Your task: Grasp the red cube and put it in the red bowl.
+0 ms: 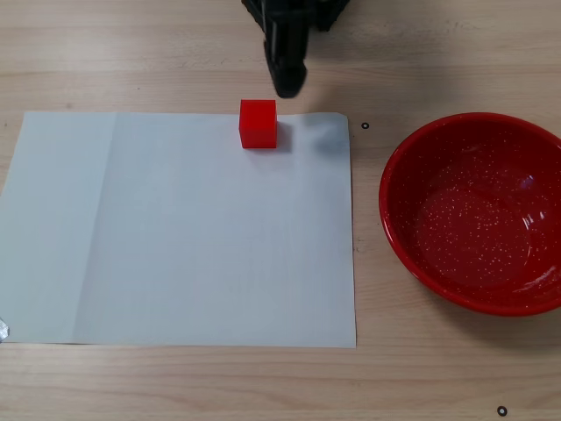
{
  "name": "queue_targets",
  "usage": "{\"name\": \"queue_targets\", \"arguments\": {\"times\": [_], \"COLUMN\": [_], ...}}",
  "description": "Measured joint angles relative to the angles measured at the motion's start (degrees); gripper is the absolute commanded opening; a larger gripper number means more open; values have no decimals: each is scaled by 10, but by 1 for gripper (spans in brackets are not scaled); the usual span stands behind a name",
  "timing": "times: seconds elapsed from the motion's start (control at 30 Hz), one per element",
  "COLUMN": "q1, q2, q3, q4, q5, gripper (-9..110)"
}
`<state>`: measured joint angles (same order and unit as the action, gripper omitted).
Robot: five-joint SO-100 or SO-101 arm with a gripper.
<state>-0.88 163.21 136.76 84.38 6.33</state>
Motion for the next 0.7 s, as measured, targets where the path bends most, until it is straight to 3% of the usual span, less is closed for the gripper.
{"name": "queue_targets", "arguments": {"times": [0.2,0.43,0.7], "q1": [-48,-73,-76], "q2": [-77,-150,-243], "q3": [-83,-145,-208], "q4": [56,95,128], "q5": [26,36,-22], "gripper": [14,28,41]}}
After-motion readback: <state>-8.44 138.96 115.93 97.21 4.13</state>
